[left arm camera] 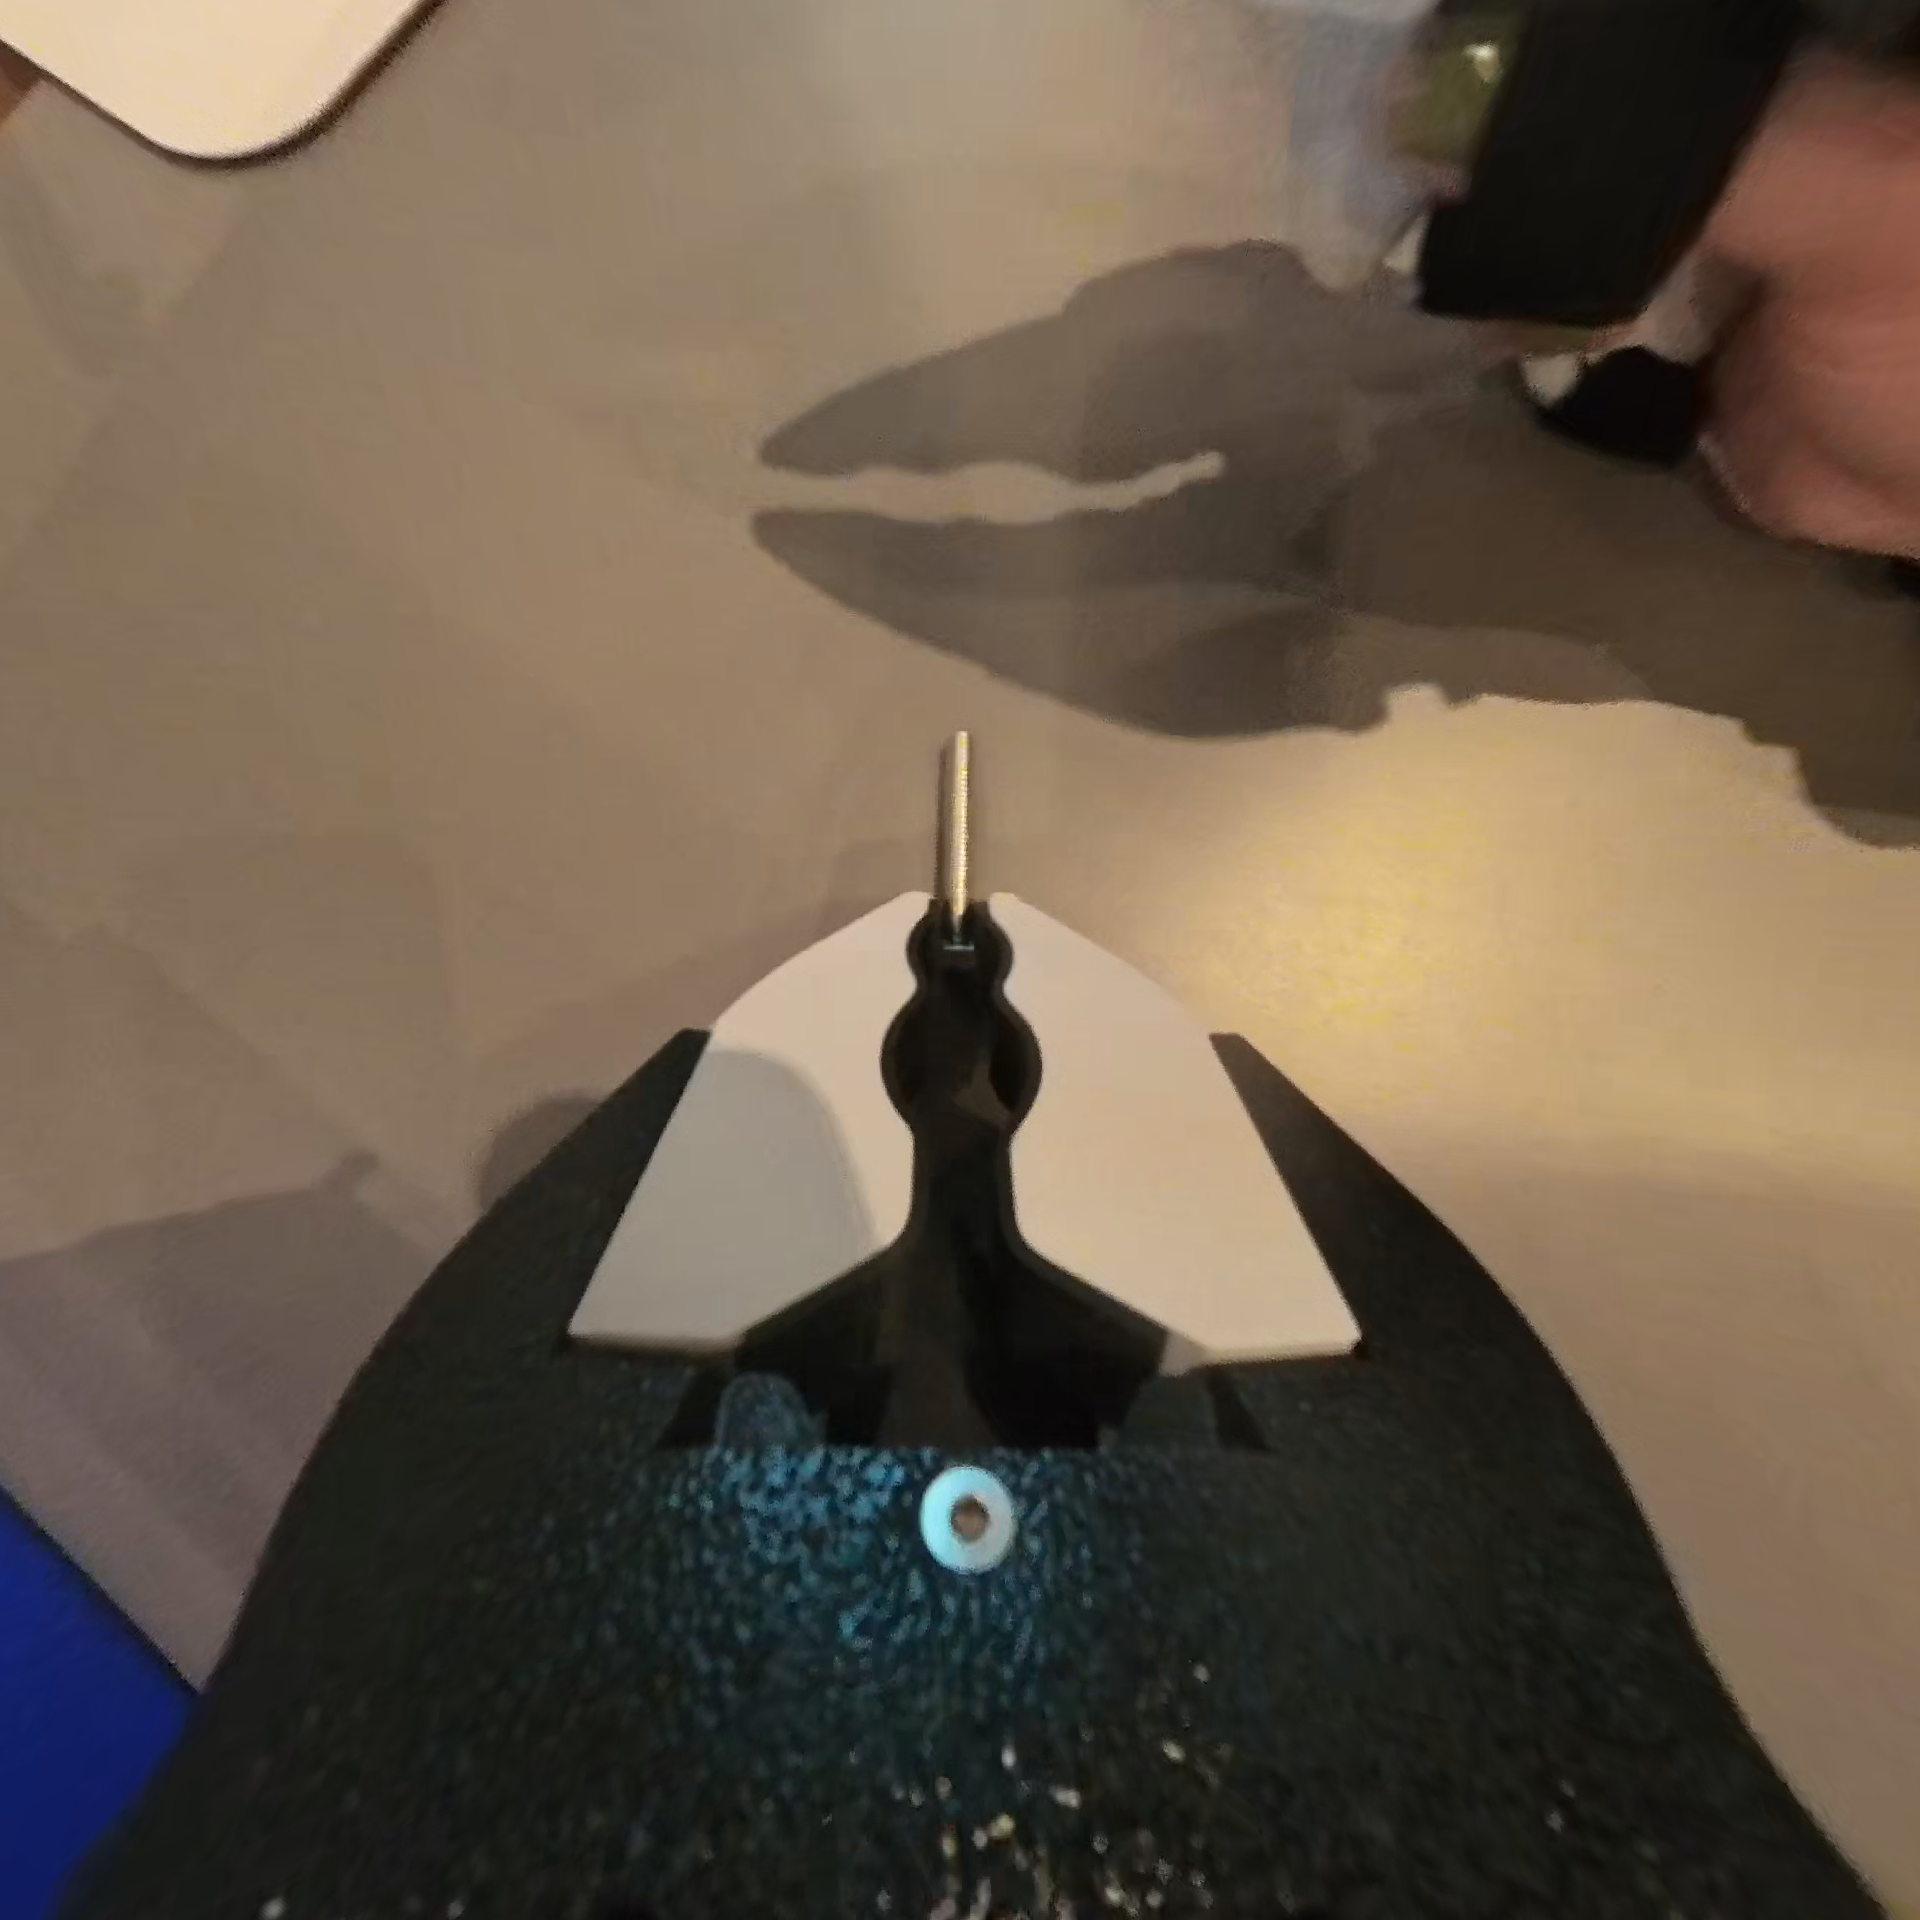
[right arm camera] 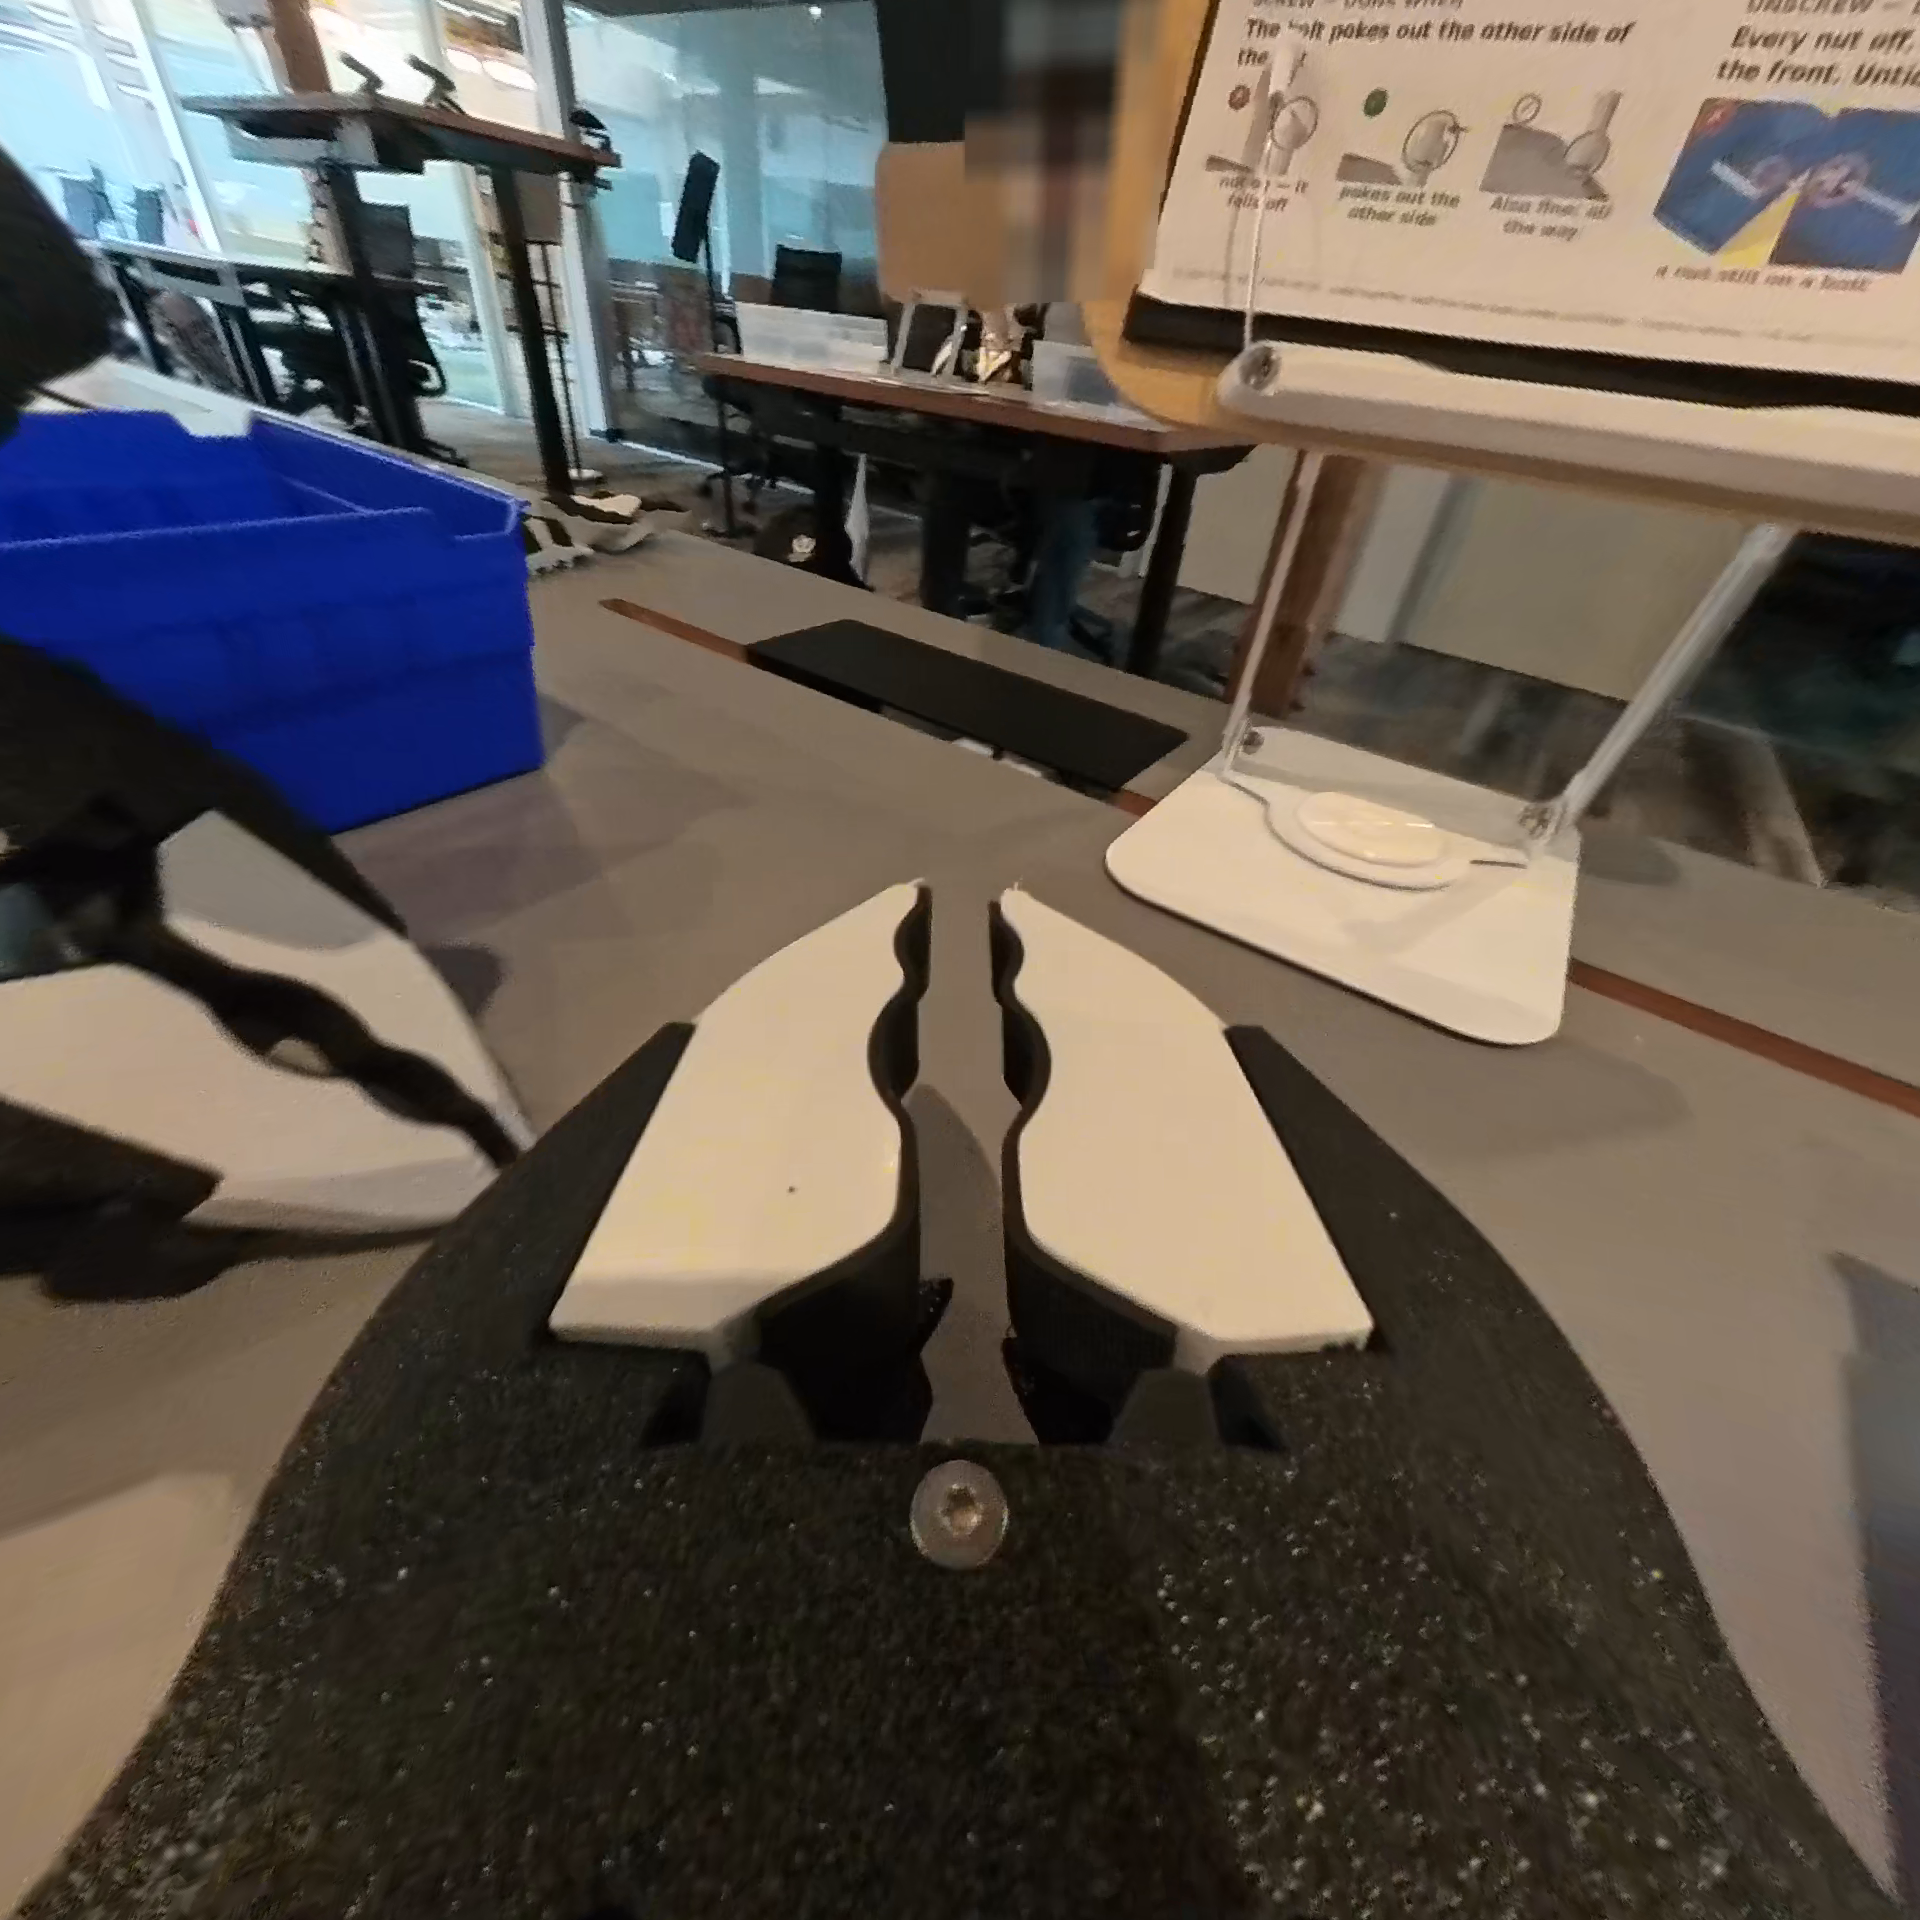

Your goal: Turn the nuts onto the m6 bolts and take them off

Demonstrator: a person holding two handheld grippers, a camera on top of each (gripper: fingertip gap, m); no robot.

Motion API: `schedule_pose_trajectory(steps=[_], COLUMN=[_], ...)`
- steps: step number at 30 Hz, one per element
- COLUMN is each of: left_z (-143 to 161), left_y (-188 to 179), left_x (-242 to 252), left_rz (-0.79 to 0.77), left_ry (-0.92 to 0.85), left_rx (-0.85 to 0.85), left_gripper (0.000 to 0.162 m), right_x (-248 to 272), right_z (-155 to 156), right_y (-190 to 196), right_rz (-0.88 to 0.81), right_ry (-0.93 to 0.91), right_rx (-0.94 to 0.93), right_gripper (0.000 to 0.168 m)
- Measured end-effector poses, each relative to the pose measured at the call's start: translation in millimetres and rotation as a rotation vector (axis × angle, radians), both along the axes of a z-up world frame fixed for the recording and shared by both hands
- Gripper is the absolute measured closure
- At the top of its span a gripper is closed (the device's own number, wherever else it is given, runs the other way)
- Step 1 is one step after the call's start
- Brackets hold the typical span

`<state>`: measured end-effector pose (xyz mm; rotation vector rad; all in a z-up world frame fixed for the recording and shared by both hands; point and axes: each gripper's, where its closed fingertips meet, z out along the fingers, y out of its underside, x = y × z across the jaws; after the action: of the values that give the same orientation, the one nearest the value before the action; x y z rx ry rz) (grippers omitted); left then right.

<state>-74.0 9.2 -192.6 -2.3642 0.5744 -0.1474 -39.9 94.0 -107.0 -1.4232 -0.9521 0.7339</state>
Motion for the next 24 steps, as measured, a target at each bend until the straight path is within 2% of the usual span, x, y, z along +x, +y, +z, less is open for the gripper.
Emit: schedule_pose_trajectory(steps=[4,7,9,14,17,20,24], left_z=[11.8,28.2,43.7,71.6,75.1,70.2,65.8], left_y=[7.6,13.1,15.4,14.7,12.3,12.1,11.9], left_x=[7.4,11.1,16.6,23.8,32.3,37.2,38.2], left_rz=[-0.012,-0.018,-0.032,-0.058,-0.106,-0.132,-0.142], left_ry=[-0.03,-0.061,-0.123,-0.182,-0.183,-0.167,-0.176], left_rx=[0.104,0.224,0.322,0.5,0.527,0.513,0.49], left_gripper=[0.157,0.157,0.157,0.157,0.157,0.157,0.157], right_x=[12.4,11.9,6.9,-1.5,-3.9,-3.8,-4.5], right_z=[-6.8,-8.4,-6.4,-0.6,2.7,6.7,1.8], right_y=[-16.3,-29.0,-38.0,-59.1,-66.7,-68.8,-66.4], right_rz=[0.092,0.208,0.307,0.516,0.584,0.607,0.572], right_ry=[0.0,0.048,0.095,0.206,0.228,0.255,0.2], right_rx=[-0.126,-0.3,-0.461,-0.701,-0.746,-0.743,-0.673], right_gripper=[0.156,0.151,0.14,0.14,0.145,0.162,0.163])
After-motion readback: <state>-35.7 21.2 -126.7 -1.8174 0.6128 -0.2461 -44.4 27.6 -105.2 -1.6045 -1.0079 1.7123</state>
